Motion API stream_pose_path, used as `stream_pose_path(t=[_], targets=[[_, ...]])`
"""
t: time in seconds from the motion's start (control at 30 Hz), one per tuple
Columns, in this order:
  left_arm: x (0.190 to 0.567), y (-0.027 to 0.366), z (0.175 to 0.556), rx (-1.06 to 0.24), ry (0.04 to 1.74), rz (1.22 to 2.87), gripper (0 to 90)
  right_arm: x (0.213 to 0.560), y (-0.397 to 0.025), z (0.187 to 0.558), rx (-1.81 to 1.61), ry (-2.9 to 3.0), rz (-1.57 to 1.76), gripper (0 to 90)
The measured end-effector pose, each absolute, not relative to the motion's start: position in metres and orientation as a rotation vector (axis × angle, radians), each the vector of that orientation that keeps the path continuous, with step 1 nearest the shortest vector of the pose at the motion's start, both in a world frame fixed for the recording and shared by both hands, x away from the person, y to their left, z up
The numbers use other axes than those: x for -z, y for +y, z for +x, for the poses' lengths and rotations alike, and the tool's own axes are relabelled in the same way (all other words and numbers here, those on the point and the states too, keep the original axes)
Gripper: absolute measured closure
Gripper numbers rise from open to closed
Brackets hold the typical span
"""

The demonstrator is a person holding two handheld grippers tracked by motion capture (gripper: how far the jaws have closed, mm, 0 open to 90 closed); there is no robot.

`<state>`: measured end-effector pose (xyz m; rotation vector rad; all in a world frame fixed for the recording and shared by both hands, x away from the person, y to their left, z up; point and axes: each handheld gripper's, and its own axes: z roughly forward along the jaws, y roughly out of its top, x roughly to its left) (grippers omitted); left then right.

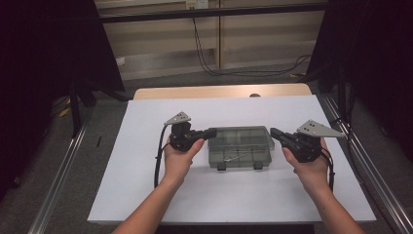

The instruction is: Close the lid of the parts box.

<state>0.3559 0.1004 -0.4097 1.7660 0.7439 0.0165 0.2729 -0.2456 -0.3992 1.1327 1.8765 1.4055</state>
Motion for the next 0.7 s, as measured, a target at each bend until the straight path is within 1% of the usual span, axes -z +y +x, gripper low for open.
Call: stream_pose_path(t=[0.47, 0.7], targets=[[0.423, 0.101, 0.336, -0.077, 0.729, 1.804, 90.0, 0.419, -0.245, 0.261, -1.39, 1.9, 1.139, 90.0], [0.429, 0.101, 0.329, -0.083, 0.729, 1.81, 90.0, 0.429, -0.243, 0.254, -1.374, 1.916, 1.129, 90.0]])
